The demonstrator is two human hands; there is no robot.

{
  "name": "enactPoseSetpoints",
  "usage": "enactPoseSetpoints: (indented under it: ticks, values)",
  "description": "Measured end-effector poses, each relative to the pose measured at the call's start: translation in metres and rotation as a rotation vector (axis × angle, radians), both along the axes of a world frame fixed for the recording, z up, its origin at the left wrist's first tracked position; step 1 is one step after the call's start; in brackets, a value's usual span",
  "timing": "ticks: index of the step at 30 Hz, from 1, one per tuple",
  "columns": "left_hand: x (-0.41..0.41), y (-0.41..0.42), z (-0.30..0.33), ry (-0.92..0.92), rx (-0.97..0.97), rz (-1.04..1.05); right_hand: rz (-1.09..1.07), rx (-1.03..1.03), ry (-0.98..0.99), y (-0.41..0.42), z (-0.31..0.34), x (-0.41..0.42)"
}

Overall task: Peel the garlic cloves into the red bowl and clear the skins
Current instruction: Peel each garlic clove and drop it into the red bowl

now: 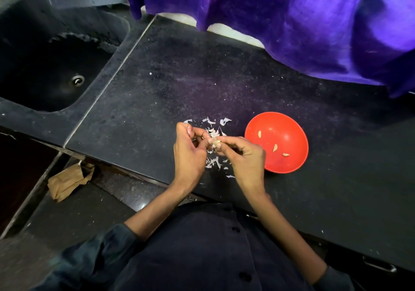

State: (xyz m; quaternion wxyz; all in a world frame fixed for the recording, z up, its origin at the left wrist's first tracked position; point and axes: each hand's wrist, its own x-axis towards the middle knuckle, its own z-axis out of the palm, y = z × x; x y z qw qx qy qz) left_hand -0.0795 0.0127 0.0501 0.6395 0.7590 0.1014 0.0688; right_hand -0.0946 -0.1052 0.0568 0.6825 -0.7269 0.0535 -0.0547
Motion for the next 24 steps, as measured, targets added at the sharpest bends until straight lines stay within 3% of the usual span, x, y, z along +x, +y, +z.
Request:
enactPoseSetpoints:
  ticks: [8,12,17,24]
  values:
    - [0.000,0.000,0.003,-0.014,0.023,0.030,-0.010,0.000,0.006,0.000,0.002,0.000]
    - [0.002,0.004,0.004,0.008,-0.155,-0.060,-0.041,0.275,0.173,-0.004,0.005,0.003]
    - [-0.003,0.007,0.006,-0.038,-0.153,-0.176,-0.059,0.481,0.276,-0.007,0.004,0.002]
    - [-0.004,0.006,0.009,-0.026,-0.082,-0.242,-0.066,0.457,0.284,-0.010,0.002,0.001]
